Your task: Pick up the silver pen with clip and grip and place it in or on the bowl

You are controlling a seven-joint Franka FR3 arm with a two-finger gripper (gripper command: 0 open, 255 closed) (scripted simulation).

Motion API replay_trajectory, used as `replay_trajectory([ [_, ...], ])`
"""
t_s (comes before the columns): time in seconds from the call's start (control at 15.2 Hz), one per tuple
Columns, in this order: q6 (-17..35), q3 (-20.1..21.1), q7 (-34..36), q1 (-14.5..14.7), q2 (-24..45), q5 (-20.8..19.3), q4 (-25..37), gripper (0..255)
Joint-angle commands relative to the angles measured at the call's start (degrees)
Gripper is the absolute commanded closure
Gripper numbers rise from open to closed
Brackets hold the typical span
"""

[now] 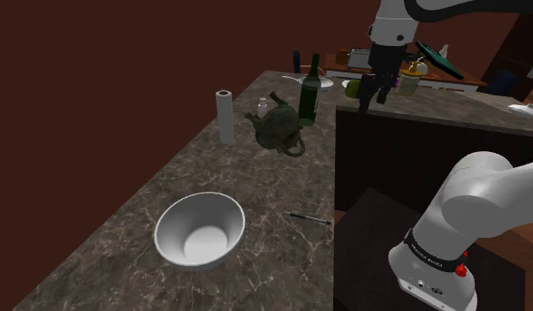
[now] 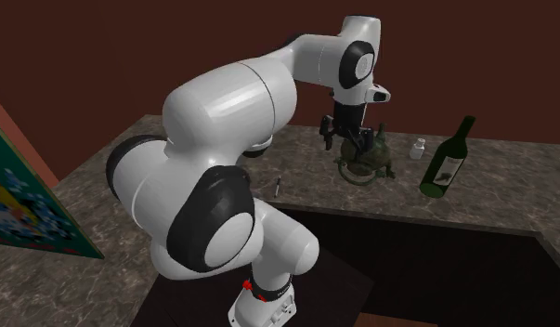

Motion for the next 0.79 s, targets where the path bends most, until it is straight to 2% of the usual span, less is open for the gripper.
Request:
replay_trajectory([
  [0.0, 0.0, 0.0, 0.0, 0.0, 0.0, 0.0, 0.0, 0],
  [0.73, 16.7, 4.6, -3.6, 9.5, 2.9, 6.9, -13.5, 0],
])
